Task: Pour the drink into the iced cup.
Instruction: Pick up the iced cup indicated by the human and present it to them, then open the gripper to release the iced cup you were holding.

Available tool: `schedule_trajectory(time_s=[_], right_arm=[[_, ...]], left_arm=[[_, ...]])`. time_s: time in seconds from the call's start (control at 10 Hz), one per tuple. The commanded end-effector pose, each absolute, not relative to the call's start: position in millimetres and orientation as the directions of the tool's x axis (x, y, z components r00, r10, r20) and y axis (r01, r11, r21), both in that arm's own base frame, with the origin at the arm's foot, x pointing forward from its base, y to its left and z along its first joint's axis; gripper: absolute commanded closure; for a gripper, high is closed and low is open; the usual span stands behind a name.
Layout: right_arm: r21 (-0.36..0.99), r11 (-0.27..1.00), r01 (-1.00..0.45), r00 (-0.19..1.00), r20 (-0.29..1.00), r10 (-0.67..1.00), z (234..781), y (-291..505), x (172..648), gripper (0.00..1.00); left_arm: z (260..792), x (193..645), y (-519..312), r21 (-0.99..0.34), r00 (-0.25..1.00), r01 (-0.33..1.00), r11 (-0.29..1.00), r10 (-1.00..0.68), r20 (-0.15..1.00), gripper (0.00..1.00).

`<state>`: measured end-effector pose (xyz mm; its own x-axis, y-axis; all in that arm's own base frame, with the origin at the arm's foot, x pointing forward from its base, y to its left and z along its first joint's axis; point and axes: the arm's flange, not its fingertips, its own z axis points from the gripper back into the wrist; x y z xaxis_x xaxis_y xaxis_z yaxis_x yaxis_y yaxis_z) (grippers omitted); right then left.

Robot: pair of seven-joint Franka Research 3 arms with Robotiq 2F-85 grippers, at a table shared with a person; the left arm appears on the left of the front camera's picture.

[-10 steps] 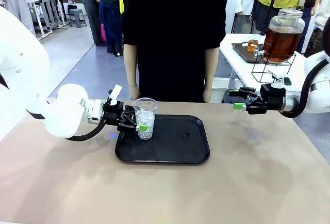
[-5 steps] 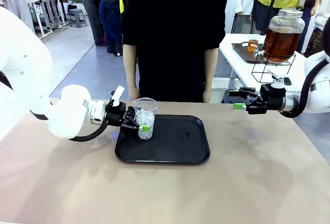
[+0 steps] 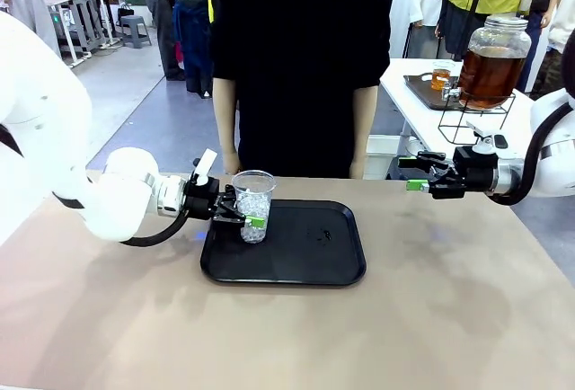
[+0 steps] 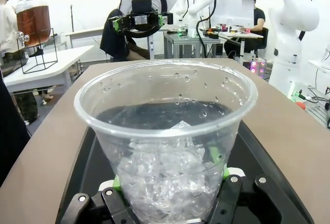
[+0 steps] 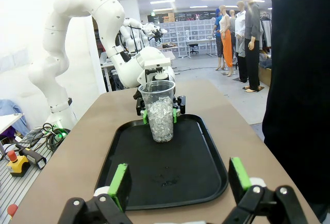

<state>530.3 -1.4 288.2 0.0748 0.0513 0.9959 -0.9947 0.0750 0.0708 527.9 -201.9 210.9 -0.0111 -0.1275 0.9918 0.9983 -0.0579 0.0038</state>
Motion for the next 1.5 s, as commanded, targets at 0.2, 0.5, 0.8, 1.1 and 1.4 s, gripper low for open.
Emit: schedule_trajectory(time_s=[0.2, 0.5, 0.8, 1.1, 1.4], right_arm=[[0.07, 0.069, -0.995, 0.073, 0.996, 0.045, 291, -2, 530, 0.0], [0.07, 0.069, -0.995, 0.073, 0.996, 0.045, 291, -2, 530, 0.0], [0.07, 0.069, -0.995, 0.073, 0.996, 0.045, 291, -2, 530, 0.0], [0.07, 0.069, -0.995, 0.073, 0.996, 0.045, 291, -2, 530, 0.0], [0.07, 0.069, -0.995, 0.073, 0.996, 0.045, 291, -2, 530, 0.0]], left_arm=[[251, 540, -211, 0.088, -0.089, 0.996, -0.031, -0.058, 0.994, 0.26], [306, 572, -223, 0.038, -0.037, 0.999, 0.005, -0.074, 0.997, 0.26], [338, 603, -232, -0.026, 0.03, 0.999, 0.038, -0.108, 0.994, 0.26], [351, 611, -234, 0.028, -0.024, 0.999, 0.04, -0.109, 0.994, 0.26], [345, 605, -228, 0.005, 0.001, 0.999, 0.053, -0.117, 0.993, 0.26]])
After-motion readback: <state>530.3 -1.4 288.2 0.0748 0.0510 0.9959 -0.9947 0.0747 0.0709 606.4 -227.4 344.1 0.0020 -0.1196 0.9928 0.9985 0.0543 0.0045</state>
